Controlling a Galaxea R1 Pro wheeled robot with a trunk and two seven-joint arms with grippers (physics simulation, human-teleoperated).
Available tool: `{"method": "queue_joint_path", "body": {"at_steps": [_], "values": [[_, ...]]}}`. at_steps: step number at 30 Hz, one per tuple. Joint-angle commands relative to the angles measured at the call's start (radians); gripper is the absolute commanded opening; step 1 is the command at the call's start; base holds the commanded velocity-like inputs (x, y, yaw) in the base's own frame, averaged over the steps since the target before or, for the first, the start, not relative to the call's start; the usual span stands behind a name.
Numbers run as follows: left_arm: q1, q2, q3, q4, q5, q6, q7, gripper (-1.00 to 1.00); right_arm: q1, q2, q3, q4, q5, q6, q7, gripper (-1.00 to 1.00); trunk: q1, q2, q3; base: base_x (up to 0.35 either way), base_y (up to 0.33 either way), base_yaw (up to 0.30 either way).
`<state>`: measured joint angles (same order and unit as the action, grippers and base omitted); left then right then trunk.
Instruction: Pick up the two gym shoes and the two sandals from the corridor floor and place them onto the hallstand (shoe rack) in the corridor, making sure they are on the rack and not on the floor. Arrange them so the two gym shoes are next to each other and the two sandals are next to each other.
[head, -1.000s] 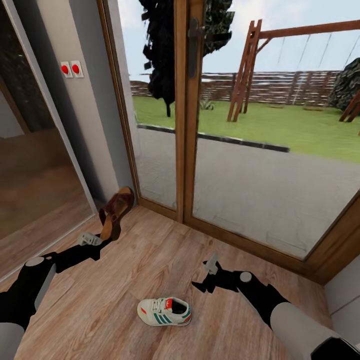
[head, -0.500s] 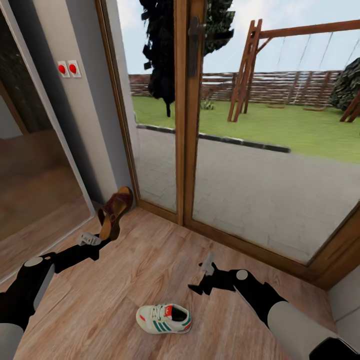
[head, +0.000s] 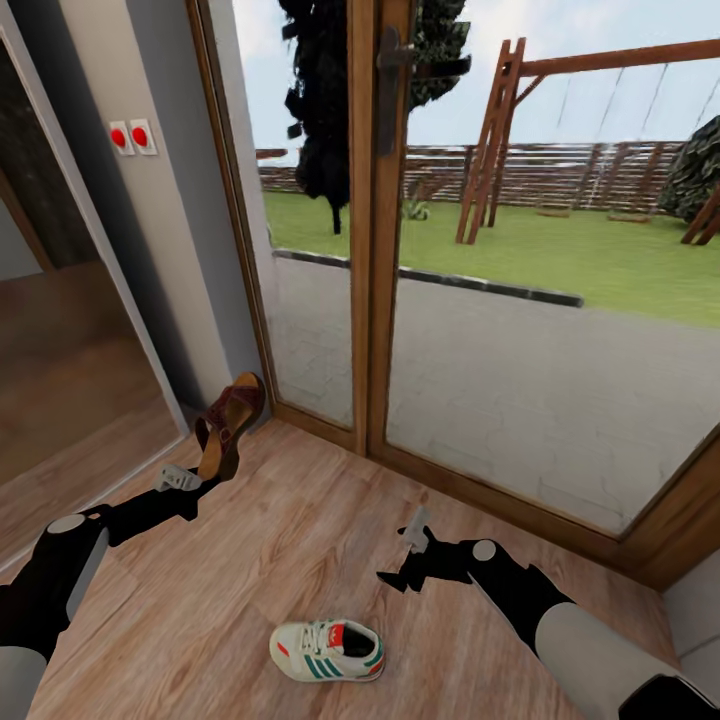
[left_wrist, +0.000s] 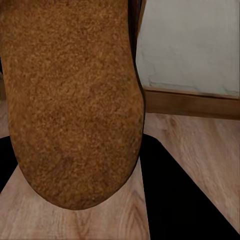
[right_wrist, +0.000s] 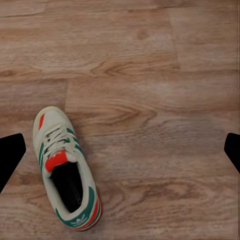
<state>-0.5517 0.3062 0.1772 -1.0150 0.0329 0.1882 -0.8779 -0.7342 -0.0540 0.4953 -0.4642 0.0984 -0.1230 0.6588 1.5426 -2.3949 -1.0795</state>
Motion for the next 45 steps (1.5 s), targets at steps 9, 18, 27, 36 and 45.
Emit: {"method": "queue_joint_path", "body": {"at_steps": [9, 18, 27, 36, 45], "values": [[-0.001, 0.000, 0.001, 0.000, 0.001, 0.008, -0.006, -1.00, -0.001, -0.001, 0.002, 0.003, 0.011, -0.007, -0.001, 1.00, 0.000, 0.000, -0.001, 0.184, 0.000, 0.000], [-0.001, 0.001, 0.001, 0.000, 0.001, 0.009, -0.006, -1.00, 0.001, 0.000, 0.002, 0.055, 0.009, -0.007, 0.000, 1.00, 0.000, 0.000, -0.001, 0.019, 0.000, 0.000], [-0.001, 0.001, 0.002, 0.001, 0.001, 0.010, -0.004, -1.00, 0.001, 0.000, 0.002, 0.063, 0.008, -0.007, 0.001, 1.00, 0.004, -0.007, -0.010, 0.000, 0.000, 0.000], [-0.001, 0.001, 0.001, 0.001, 0.001, 0.011, -0.001, -1.00, 0.001, 0.036, 0.005, 0.145, 0.049, -0.009, 0.002, 1.00, 0.015, -0.028, -0.028, 0.000, 0.000, 0.000], [-0.001, 0.001, 0.002, 0.004, 0.001, 0.011, -0.001, -1.00, 0.001, 0.043, 0.005, 0.146, 0.065, -0.010, 0.002, 1.00, 0.035, -0.063, -0.056, 0.000, 0.000, 0.000]]}}
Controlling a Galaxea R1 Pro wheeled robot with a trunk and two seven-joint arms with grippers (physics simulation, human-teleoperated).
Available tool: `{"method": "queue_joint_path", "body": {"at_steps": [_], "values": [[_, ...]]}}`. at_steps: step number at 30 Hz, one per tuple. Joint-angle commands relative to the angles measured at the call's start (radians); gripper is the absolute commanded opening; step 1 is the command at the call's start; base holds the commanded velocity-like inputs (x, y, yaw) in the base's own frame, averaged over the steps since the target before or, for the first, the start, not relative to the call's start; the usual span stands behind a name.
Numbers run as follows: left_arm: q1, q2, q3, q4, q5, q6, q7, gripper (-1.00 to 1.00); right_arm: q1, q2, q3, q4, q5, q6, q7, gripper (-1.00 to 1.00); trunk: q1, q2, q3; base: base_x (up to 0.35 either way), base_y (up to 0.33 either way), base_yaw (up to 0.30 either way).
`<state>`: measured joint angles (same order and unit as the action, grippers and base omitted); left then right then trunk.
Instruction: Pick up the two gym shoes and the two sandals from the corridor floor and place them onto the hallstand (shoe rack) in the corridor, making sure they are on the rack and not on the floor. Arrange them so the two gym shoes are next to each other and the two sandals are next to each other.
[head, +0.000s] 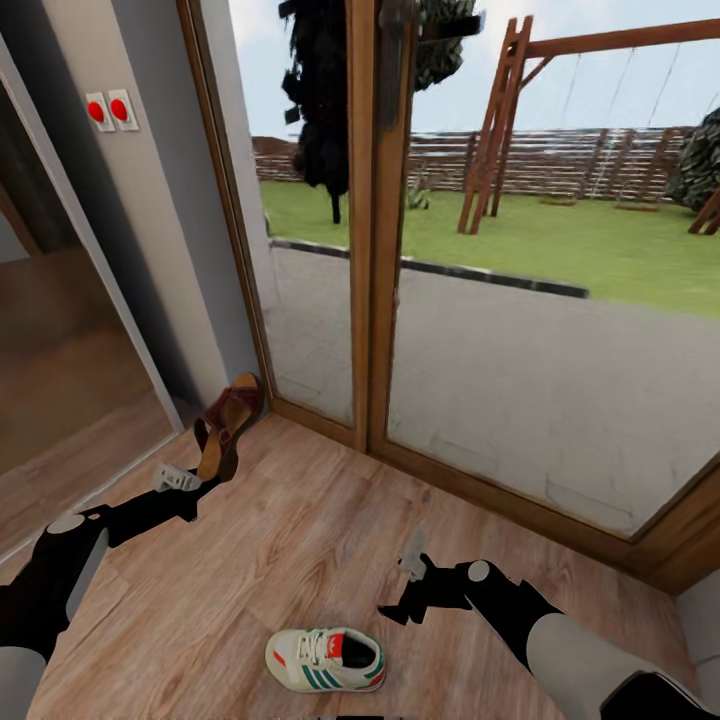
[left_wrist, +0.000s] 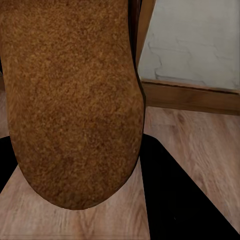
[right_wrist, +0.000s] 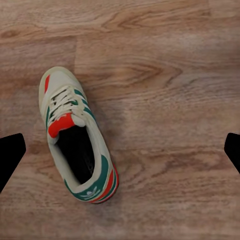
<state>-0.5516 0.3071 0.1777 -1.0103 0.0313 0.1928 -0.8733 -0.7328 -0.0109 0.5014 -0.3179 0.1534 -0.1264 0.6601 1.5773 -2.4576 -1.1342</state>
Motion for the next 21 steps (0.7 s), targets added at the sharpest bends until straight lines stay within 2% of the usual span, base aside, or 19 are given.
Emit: {"method": "queue_joint_path", "body": {"at_steps": [1, 6, 9, 14, 21], "values": [[-0.001, 0.000, 0.002, -0.001, 0.002, 0.007, -0.006, -1.00, 0.000, 0.000, -0.001, -0.001, 0.011, -0.007, 0.001, 1.00, 0.004, -0.008, -0.006, 0.000, 0.000, 0.000], [-0.001, 0.000, 0.001, 0.002, 0.002, 0.007, -0.006, -1.00, 0.000, 0.000, -0.002, -0.001, 0.011, -0.007, 0.001, 1.00, 0.023, -0.042, -0.029, 0.000, 0.000, 0.000], [-0.001, 0.000, 0.002, 0.004, 0.002, 0.007, -0.006, -1.00, 0.000, 0.000, -0.002, -0.001, 0.011, -0.007, 0.001, 1.00, 0.024, -0.043, -0.046, 0.000, 0.000, 0.000], [-0.001, 0.000, 0.002, 0.007, 0.002, 0.007, -0.006, -1.00, 0.000, 0.000, -0.003, -0.001, 0.011, -0.007, 0.001, 1.00, 0.024, -0.043, -0.050, 0.000, 0.000, 0.000], [-0.001, 0.001, 0.002, 0.007, 0.002, 0.007, -0.006, -1.00, 0.000, 0.000, -0.003, -0.001, 0.011, -0.008, 0.001, 1.00, 0.027, -0.045, -0.082, 0.000, 0.000, 0.000]]}}
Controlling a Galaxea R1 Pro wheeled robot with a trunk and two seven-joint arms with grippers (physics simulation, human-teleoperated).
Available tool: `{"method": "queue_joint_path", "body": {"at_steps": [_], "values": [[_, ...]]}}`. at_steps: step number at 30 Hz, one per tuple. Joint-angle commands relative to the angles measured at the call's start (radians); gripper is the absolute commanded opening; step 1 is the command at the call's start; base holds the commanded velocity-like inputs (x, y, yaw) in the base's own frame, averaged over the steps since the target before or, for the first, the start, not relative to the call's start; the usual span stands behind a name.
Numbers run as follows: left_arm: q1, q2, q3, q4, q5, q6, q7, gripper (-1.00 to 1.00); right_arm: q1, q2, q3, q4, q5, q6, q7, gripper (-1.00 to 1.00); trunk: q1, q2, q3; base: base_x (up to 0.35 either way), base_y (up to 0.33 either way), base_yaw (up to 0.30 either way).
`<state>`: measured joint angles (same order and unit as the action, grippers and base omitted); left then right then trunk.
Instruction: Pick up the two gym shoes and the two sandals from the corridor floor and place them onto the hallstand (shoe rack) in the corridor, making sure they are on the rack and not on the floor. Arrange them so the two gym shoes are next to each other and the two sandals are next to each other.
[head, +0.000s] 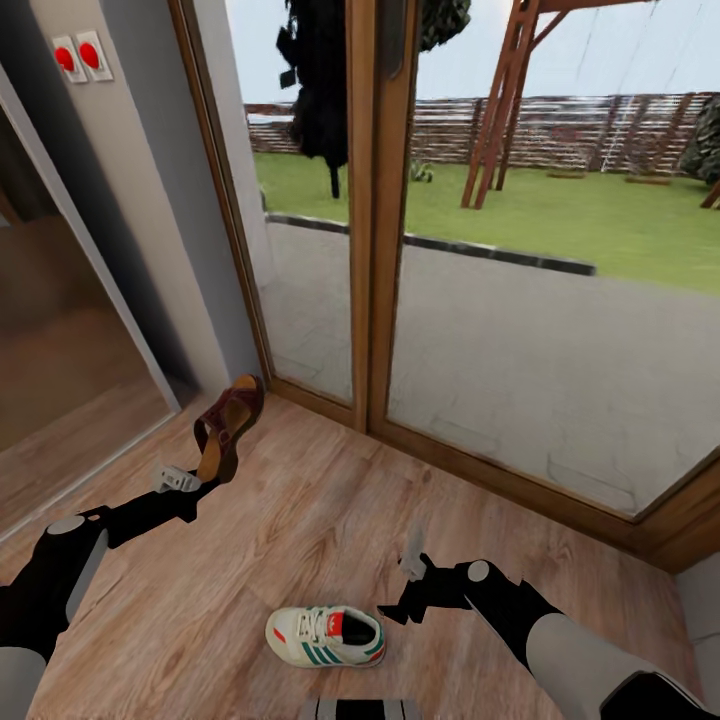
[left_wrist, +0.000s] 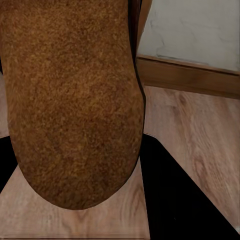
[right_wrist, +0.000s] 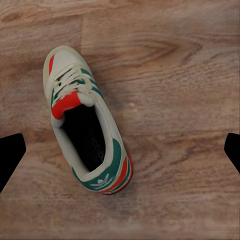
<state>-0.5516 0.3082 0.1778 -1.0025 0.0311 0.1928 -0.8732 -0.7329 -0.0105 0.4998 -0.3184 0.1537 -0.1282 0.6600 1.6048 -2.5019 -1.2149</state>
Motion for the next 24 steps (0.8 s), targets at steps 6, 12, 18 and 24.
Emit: {"method": "queue_joint_path", "body": {"at_steps": [6, 12, 18, 24], "values": [[-0.001, 0.000, 0.003, -0.001, 0.003, 0.007, -0.006, -1.00, 0.000, 0.000, -0.001, -0.001, 0.010, -0.007, 0.001, 1.00, 0.002, -0.002, -0.033, 0.000, 0.000, 0.000], [-0.001, 0.000, 0.004, -0.001, 0.003, 0.007, -0.006, -1.00, 0.000, 0.000, -0.001, -0.001, 0.010, -0.007, 0.001, 1.00, 0.005, -0.003, -0.066, 0.000, 0.000, 0.000], [-0.001, 0.000, 0.005, -0.001, 0.004, 0.007, -0.006, -1.00, 0.000, 0.001, 0.000, -0.001, 0.010, -0.007, 0.000, 1.00, 0.006, -0.003, -0.079, 0.000, 0.000, 0.011], [-0.001, 0.000, 0.005, -0.001, 0.004, 0.007, -0.006, -1.00, 0.000, 0.001, 0.000, -0.002, 0.012, -0.005, 0.000, 1.00, 0.006, -0.003, -0.086, 0.000, 0.000, 0.119]]}}
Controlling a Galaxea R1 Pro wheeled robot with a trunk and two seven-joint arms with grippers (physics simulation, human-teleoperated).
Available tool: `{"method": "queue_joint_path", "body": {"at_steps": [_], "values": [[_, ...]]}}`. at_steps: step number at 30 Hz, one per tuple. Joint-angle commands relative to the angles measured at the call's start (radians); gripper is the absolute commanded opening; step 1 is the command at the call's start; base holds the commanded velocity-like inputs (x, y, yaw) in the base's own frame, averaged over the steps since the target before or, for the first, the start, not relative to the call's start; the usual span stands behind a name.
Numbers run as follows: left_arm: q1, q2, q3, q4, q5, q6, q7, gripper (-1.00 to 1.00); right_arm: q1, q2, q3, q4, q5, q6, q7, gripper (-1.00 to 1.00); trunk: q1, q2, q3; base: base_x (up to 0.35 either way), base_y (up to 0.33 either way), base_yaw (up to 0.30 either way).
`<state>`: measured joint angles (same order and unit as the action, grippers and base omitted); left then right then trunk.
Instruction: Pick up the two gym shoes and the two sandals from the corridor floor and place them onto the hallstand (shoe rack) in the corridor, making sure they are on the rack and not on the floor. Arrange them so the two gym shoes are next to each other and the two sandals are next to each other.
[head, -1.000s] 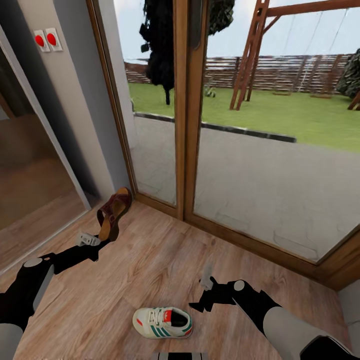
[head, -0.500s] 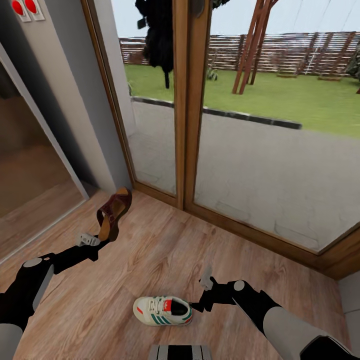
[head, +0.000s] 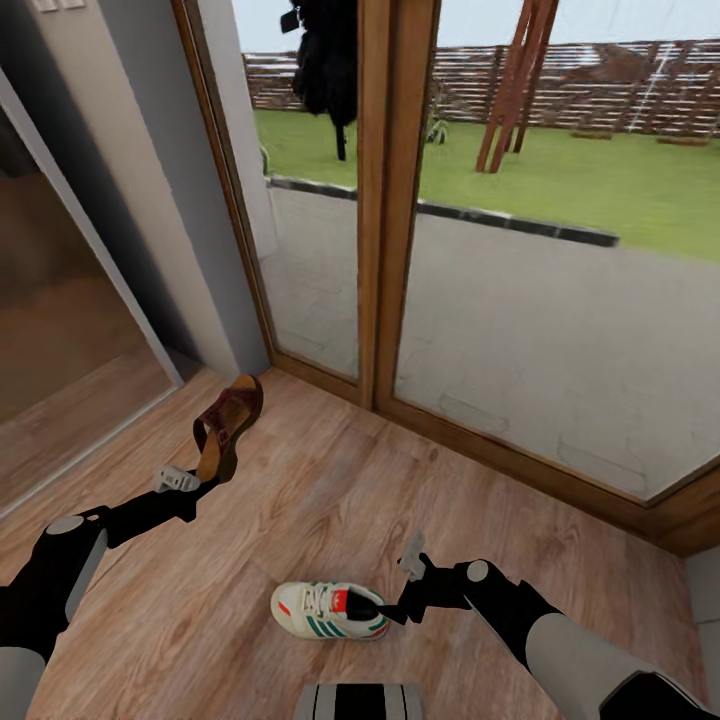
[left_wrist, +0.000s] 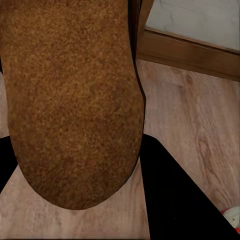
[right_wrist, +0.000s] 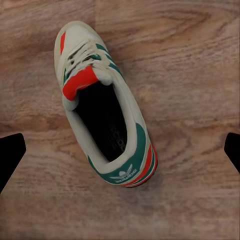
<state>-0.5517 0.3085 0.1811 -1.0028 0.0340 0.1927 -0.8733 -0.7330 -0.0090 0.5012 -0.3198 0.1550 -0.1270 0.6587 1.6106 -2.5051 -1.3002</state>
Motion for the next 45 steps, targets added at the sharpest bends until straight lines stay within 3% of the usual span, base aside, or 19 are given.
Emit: {"method": "queue_joint_path", "body": {"at_steps": [1, 5, 20, 27, 32, 45], "values": [[-0.001, 0.000, 0.001, 0.000, 0.001, 0.007, -0.006, -1.00, 0.000, 0.000, -0.001, -0.001, 0.011, -0.007, 0.001, 1.00, 0.000, 0.000, -0.001, 0.000, 0.000, 0.062], [-0.001, 0.000, 0.001, 0.000, 0.001, 0.007, -0.006, -1.00, 0.000, 0.000, -0.001, -0.001, 0.011, -0.007, 0.001, 1.00, 0.000, 0.000, -0.002, 0.000, 0.000, 0.021], [-0.002, 0.000, 0.001, 0.000, 0.001, 0.010, -0.006, -1.00, 0.000, 0.000, -0.003, -0.010, 0.012, -0.005, 0.002, 1.00, 0.007, -0.004, -0.079, 0.000, 0.000, 0.000], [-0.003, 0.000, 0.001, 0.000, 0.001, 0.009, -0.006, -1.00, 0.000, 0.000, 0.015, -0.130, 0.023, 0.001, 0.019, 1.00, 0.007, -0.004, -0.081, 0.000, 0.000, 0.000], [-0.004, 0.000, 0.001, 0.000, 0.001, 0.009, -0.006, -1.00, -0.001, 0.001, 0.039, -0.189, 0.074, 0.056, 0.091, 1.00, 0.007, -0.004, -0.081, 0.000, 0.000, 0.000], [-0.004, 0.000, 0.001, 0.000, 0.001, 0.010, -0.006, -1.00, -0.002, -0.004, 0.039, -0.212, 0.085, 0.081, 0.102, 1.00, 0.007, -0.004, -0.089, 0.000, 0.000, 0.000]]}}
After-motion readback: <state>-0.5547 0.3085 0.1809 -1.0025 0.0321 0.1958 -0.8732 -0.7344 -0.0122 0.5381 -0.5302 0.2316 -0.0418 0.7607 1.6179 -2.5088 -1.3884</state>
